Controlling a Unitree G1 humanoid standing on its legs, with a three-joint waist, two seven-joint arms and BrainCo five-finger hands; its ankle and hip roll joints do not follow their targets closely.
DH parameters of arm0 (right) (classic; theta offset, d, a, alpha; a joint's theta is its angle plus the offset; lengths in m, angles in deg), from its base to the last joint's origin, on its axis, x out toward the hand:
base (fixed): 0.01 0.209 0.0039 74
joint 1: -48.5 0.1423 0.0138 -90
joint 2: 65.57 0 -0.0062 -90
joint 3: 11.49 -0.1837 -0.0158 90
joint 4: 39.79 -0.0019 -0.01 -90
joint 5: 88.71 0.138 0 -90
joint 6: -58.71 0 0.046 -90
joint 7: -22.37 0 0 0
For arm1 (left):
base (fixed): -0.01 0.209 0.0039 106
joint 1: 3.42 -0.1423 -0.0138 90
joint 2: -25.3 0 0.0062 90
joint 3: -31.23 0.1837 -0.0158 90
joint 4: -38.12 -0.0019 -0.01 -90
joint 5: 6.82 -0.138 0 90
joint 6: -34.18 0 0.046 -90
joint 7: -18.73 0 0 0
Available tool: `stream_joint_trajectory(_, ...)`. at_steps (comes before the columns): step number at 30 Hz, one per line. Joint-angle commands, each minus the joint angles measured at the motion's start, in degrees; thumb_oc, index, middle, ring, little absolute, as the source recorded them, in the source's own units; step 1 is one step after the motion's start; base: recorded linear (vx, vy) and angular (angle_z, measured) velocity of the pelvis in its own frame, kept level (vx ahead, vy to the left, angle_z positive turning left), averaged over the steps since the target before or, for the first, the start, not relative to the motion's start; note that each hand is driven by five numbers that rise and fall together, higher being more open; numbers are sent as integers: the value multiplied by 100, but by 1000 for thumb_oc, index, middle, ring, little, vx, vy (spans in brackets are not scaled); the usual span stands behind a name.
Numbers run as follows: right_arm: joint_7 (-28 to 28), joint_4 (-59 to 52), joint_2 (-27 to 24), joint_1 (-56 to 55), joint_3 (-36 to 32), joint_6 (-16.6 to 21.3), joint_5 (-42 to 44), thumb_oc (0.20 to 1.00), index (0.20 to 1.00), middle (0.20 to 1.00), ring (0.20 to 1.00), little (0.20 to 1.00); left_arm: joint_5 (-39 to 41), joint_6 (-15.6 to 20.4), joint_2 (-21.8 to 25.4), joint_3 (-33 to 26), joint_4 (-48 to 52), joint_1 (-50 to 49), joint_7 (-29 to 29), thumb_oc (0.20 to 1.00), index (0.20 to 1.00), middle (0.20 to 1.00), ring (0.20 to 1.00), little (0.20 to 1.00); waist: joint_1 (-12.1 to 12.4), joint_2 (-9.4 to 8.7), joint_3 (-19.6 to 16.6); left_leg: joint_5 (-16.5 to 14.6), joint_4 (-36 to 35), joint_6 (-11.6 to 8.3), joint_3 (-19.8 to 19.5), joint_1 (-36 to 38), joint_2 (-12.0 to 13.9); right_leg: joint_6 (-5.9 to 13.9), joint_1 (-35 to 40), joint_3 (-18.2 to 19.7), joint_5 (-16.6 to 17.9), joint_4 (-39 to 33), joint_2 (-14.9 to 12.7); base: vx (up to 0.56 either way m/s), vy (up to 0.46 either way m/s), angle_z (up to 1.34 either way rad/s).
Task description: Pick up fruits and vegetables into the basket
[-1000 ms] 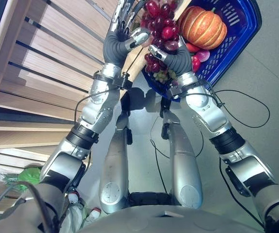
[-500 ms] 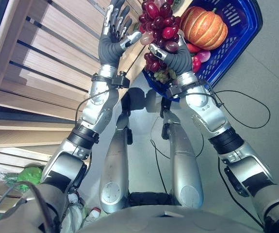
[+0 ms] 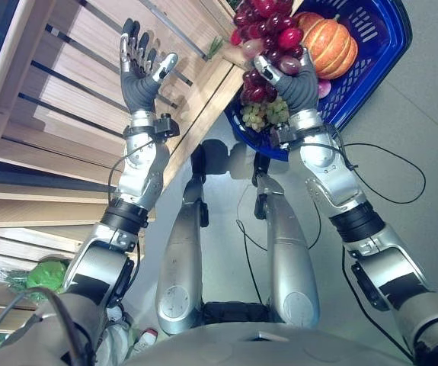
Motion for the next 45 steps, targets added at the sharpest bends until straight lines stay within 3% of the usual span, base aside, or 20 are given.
stream_joint_trajectory(1, -433, -328, 222, -88, -318, 755, -188, 200, 200, 200, 200, 200, -352, 376, 159, -216, -210, 39, 190, 1000, 1000, 1000, 1000, 1000, -62, -148, -265, -592, 437, 81, 106, -130, -383, 532, 308, -63, 37, -383, 143, 0, 0, 0)
stream_joint_trajectory(6, -911, 209, 166, -103, -463, 790, -222, 200, 200, 200, 200, 200, -315, 408, 200, -198, -898, 107, 290, 1000, 1000, 1000, 1000, 1000, -99, -128, -265, -615, 468, 63, 134, -125, -368, 542, 281, -42, 11, -329, 155, 2, 33, -1)
stream_joint_trajectory(11, -1113, 841, 1, 114, -444, 564, -43, 200, 200, 200, 200, 200, -206, 311, 310, -80, -1314, 254, 309, 1000, 1000, 1000, 1000, 1000, -81, -101, -265, -620, 482, 49, 136, -123, -364, 546, 271, -48, 4, -312, 145, 0, 0, 0)
stream_joint_trajectory(15, -1261, 2219, -266, 659, -247, 174, 307, 200, 200, 200, 200, 200, 73, 167, 532, 140, -1947, 569, 176, 1000, 1000, 1000, 1000, 1000, -26, -72, -265, -614, 494, 20, 140, -141, -349, 547, 249, -89, 3, -297, 130, 0, 0, 0)
stream_joint_trajectory(21, -806, 4018, -462, 1526, 120, -610, 575, 200, 200, 200, 200, 200, 249, 62, 608, 280, -2496, 920, -166, 1000, 1000, 1000, 1000, 1000, 96, -28, -265, -615, 521, 7, 91, -201, -363, 535, 192, -154, 23, -289, 116, -12, -29, 1)
stream_joint_trajectory(27, -390, 5452, -548, 2222, 386, -1227, -35, 200, 200, 200, 200, 200, 348, 54, 634, 383, -2743, 1181, -450, 1000, 1000, 1000, 1000, 1000, 234, 29, -265, -609, 588, 14, 37, -287, -400, 540, 126, -221, 42, -253, 88, -13, -42, 6)
stream_joint_trajectory(28, -221, 5751, -579, 2373, 455, -1505, -44, 423, 423, 423, 423, 423, 416, 52, 652, 404, -2788, 1232, -526, 1000, 1000, 1000, 1000, 1000, 262, 45, -265, -607, 609, 20, 24, -305, -405, 537, 109, -235, 50, -234, 84, -8, -40, 5)
stream_joint_trajectory(29, -181, 5956, -562, 2454, 474, -1637, -130, 787, 787, 787, 787, 787, 427, 50, 651, 406, -2809, 1268, -569, 1000, 1000, 1000, 1000, 1000, 285, 56, -265, -606, 612, 26, 11, -312, -412, 532, 103, -242, 46, -226, 87, -10, -30, 6)
stream_joint_trajectory(30, -102, 6134, -576, 2514, 481, -1770, -343, 1000, 1000, 1000, 1000, 1000, 403, 70, 636, 407, -2808, 1275, -591, 1000, 1000, 1000, 1000, 1000, 302, 63, -265, -615, 631, 30, -1, -335, -421, 532, 87, -244, 46, -226, 87, -13, -20, 7)
stream_joint_trajectory(35, -24, 6546, -640, 2690, 508, -2132, -397, 1000, 1000, 1000, 1000, 1000, 358, 50, 598, 461, -2740, 1290, -611, 1000, 1000, 1000, 1000, 1000, 365, 112, -265, -619, 649, 45, -30, -380, -439, 529, 42, -269, 42, -193, 81, -6, -15, 6)
stream_joint_trajectory(45, -165, 6816, -740, 2696, 346, -2212, -548, 1000, 1000, 1000, 1000, 1000, 238, -12, 623, 443, -2702, 1272, -605, 1000, 1000, 1000, 1000, 1000, 381, 156, -265, -689, 696, 91, -55, -253, -439, 520, 117, -209, -75, -15, 116, -2, 1, 2)
